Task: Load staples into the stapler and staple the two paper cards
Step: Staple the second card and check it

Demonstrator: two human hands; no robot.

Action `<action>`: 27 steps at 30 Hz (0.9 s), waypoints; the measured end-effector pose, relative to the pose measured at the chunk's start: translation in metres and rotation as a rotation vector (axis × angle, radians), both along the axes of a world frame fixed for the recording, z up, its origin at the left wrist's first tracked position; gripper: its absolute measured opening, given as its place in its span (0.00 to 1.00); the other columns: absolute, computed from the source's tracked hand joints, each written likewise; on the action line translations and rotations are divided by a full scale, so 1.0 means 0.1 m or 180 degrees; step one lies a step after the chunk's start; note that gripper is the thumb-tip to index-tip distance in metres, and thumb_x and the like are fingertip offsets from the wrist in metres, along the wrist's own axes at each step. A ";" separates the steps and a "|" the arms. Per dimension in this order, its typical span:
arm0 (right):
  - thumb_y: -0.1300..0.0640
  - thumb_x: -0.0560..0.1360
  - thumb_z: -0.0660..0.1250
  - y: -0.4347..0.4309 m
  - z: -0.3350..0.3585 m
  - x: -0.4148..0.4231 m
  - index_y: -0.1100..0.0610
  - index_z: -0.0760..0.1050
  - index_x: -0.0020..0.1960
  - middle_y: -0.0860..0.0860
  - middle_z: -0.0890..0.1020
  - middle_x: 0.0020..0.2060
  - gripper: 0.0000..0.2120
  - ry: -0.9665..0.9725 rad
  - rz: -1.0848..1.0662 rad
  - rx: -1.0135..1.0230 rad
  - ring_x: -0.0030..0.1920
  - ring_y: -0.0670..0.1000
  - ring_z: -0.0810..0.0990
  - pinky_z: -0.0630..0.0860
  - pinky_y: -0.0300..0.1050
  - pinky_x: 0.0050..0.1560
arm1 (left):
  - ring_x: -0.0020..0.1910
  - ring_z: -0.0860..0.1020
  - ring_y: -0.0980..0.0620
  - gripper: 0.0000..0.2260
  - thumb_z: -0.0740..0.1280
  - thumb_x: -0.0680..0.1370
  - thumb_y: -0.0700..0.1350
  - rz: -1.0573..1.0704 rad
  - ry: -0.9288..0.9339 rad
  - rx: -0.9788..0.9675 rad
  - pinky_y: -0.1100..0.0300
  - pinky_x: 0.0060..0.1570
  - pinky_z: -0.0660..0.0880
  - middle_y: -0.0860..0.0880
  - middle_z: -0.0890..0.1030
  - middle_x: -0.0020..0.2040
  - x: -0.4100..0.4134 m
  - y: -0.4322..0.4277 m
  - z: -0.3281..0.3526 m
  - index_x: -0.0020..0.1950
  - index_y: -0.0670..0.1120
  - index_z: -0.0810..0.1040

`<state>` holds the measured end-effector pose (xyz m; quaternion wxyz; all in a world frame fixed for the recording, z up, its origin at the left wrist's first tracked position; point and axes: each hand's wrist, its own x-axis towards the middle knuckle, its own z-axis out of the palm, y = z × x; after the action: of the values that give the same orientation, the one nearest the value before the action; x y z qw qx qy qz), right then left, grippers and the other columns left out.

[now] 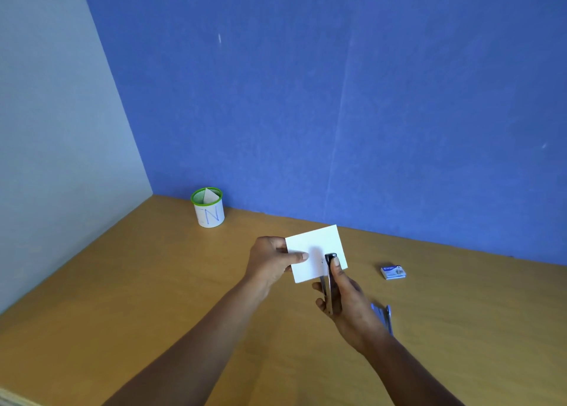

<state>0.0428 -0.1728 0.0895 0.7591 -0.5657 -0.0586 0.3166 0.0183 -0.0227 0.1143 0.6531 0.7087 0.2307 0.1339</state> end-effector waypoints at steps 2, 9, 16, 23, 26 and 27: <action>0.40 0.69 0.62 0.00 0.01 0.02 0.50 0.78 0.55 0.45 0.81 0.44 0.21 0.0077 0.0041 0.0107 0.43 0.45 0.77 0.70 0.40 0.41 | 0.31 0.80 0.60 0.07 0.75 0.68 0.35 -0.0069 0.0021 0.0064 0.70 0.30 0.73 0.50 0.83 0.37 -0.01 -0.01 0.02 0.44 0.38 0.83; 0.41 0.62 0.68 0.01 0.04 0.04 0.52 0.80 0.53 0.45 0.81 0.40 0.23 0.0200 -0.0137 0.0096 0.43 0.43 0.77 0.69 0.40 0.44 | 0.39 0.82 0.51 0.09 0.75 0.68 0.35 -0.0321 0.0037 0.0199 0.64 0.37 0.78 0.44 0.85 0.44 0.01 -0.04 0.05 0.47 0.38 0.83; 0.44 0.65 0.69 0.02 0.05 0.02 0.52 0.79 0.55 0.44 0.83 0.45 0.21 0.0110 -0.0397 0.0196 0.43 0.43 0.80 0.70 0.39 0.41 | 0.37 0.82 0.53 0.07 0.75 0.67 0.35 -0.0400 0.0055 0.0104 0.65 0.36 0.77 0.49 0.84 0.39 0.03 -0.10 0.06 0.44 0.41 0.84; 0.53 0.74 0.66 0.02 0.04 0.03 0.53 0.79 0.47 0.42 0.84 0.34 0.05 0.0052 -0.0578 0.0293 0.33 0.38 0.81 0.73 0.35 0.34 | 0.37 0.82 0.54 0.07 0.75 0.67 0.35 -0.0452 0.0048 0.0062 0.66 0.34 0.76 0.49 0.85 0.40 0.04 -0.12 0.06 0.44 0.42 0.84; 0.56 0.75 0.65 0.01 0.04 0.02 0.54 0.79 0.46 0.43 0.83 0.28 0.05 0.0028 -0.0588 0.0340 0.30 0.38 0.81 0.74 0.31 0.28 | 0.34 0.82 0.56 0.06 0.75 0.68 0.35 -0.0457 0.0027 0.0046 0.67 0.32 0.75 0.49 0.85 0.39 0.03 -0.11 0.05 0.43 0.42 0.84; 0.55 0.75 0.65 0.00 0.05 0.02 0.55 0.79 0.47 0.43 0.83 0.27 0.05 0.0014 -0.0587 0.0340 0.30 0.37 0.81 0.75 0.31 0.29 | 0.34 0.82 0.57 0.06 0.75 0.68 0.35 -0.0459 0.0020 0.0032 0.68 0.32 0.75 0.49 0.85 0.39 0.02 -0.12 0.05 0.43 0.42 0.84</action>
<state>0.0445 -0.1723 0.0940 0.8143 -0.5267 -0.0215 0.2430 0.0205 -0.0345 0.1196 0.6567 0.7272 0.1804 0.0854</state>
